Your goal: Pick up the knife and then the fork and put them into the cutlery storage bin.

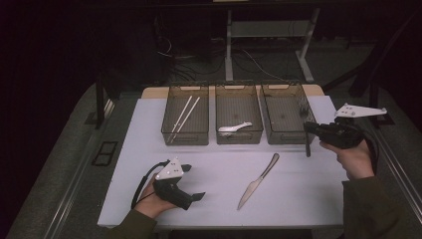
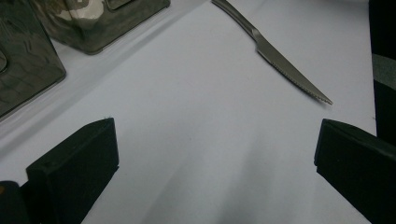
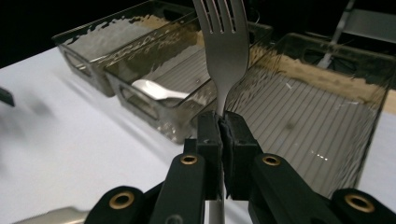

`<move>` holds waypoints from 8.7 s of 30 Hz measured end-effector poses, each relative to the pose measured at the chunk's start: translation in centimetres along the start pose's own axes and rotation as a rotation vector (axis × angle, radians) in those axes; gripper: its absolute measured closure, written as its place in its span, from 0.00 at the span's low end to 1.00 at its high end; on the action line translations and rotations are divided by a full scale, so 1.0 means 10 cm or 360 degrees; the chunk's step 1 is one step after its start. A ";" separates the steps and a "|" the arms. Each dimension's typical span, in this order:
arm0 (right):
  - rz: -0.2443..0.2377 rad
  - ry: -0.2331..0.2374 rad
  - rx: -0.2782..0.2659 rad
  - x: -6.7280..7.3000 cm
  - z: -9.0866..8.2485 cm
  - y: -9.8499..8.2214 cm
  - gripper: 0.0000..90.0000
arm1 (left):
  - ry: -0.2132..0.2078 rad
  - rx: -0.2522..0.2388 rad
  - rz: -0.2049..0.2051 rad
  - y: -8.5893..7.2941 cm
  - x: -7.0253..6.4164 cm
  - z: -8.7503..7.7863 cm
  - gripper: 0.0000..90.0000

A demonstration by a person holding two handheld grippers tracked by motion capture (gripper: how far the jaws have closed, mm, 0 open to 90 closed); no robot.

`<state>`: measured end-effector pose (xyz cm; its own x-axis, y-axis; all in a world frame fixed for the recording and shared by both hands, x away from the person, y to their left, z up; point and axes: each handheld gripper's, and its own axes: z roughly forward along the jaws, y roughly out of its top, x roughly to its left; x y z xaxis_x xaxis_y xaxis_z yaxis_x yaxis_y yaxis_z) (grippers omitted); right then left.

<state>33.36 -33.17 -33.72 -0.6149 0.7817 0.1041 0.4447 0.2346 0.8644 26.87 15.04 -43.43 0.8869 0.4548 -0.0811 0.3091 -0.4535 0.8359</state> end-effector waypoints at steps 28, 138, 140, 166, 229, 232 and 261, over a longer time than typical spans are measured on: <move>0.0048 -0.0250 0.0059 -0.60 0.52 0.60 0.96 | -0.0012 -0.0013 0.0002 0.00 0.00 0.01 0.00; -0.0355 0.0106 0.0718 0.48 1.22 -0.52 1.00 | -0.0010 0.0008 0.0007 0.00 -0.02 0.03 0.00; -0.0341 0.0109 0.0724 0.47 1.20 -0.52 1.00 | -0.0011 0.0012 0.0012 0.00 -0.02 0.03 0.00; -0.0319 0.0242 0.0859 0.49 0.62 -0.75 1.00 | -0.0010 0.0005 0.0019 0.01 -0.04 0.02 0.00; -0.1109 0.0495 0.1378 1.14 1.36 -0.31 0.89 | -0.0034 0.0022 0.0016 0.01 -0.03 0.05 0.00; -0.1045 0.0520 0.1303 1.07 1.31 -0.32 0.89 | -0.0033 0.0023 0.0016 0.00 -0.03 0.05 0.00; -0.0410 0.0516 0.0521 0.54 0.69 -0.16 0.89 | -0.0023 -0.0006 0.0002 -0.01 -0.02 0.01 0.00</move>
<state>33.79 -25.32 -37.96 -0.8780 0.4680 0.1001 0.4007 0.6045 0.6884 26.74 14.92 -43.56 0.8923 0.4428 -0.0878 0.3064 -0.4512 0.8382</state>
